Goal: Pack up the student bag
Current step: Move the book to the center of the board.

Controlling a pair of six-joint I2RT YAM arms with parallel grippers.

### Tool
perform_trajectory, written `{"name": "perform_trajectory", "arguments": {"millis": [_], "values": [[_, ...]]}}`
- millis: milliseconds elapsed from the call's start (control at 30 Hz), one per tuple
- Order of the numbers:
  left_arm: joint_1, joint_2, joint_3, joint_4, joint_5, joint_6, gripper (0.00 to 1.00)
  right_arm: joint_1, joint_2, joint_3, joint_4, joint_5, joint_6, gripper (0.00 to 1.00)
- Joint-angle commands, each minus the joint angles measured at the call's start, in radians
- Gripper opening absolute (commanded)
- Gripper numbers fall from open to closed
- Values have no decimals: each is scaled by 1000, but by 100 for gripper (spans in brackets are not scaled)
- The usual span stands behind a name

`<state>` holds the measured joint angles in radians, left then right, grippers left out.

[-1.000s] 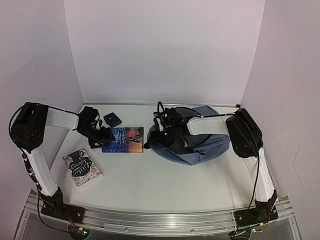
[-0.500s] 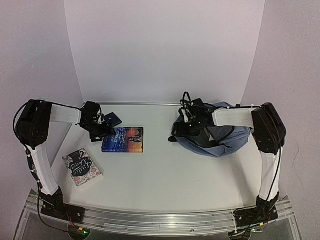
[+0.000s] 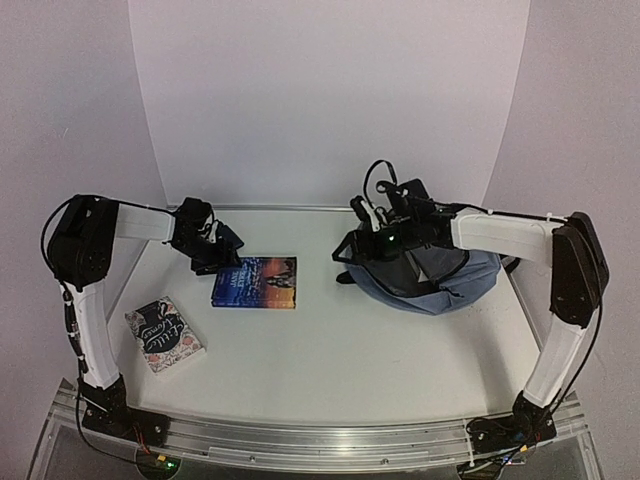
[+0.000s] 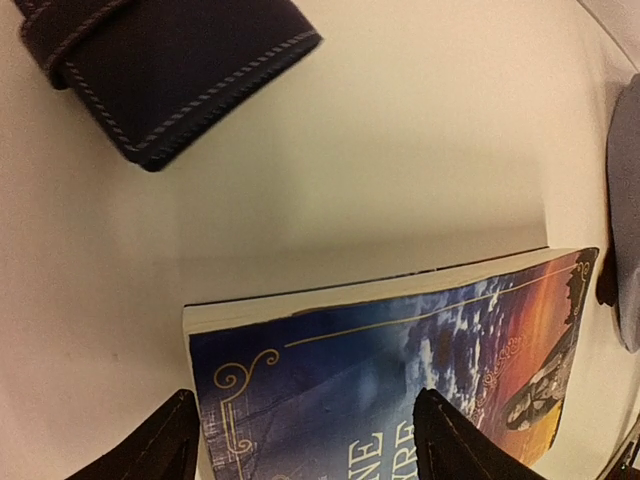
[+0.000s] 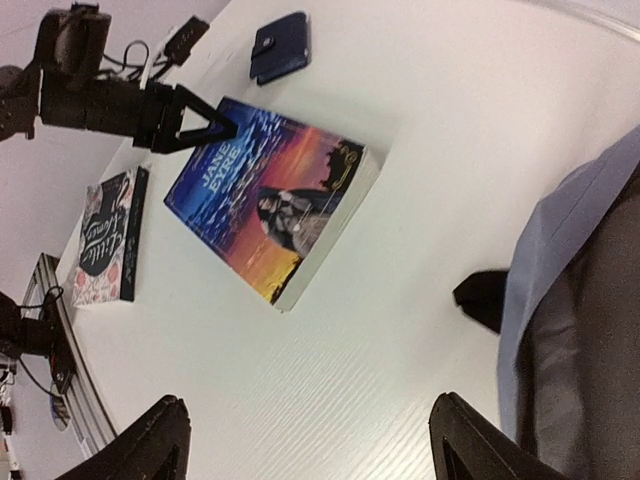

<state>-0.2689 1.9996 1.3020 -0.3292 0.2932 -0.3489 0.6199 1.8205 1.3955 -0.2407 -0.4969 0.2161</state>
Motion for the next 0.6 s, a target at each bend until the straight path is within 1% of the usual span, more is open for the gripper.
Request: {"name": "perform_trajectory", "arguments": {"millis": [0, 233, 367, 400, 567], "values": [[-80, 10, -16, 47, 54, -12, 71, 75, 35, -43, 21, -87, 25, 79], [-143, -14, -72, 92, 53, -57, 70, 93, 204, 6, 54, -40, 101, 72], [-166, -28, -93, 100, 44, -74, 70, 92, 284, 53, 56, 98, 138, 69], [-170, -31, -99, 106, 43, -77, 69, 92, 295, 62, 57, 111, 139, 67], [-187, -27, -119, 124, 44, -90, 69, 92, 338, 106, 83, 76, 159, 62]]}}
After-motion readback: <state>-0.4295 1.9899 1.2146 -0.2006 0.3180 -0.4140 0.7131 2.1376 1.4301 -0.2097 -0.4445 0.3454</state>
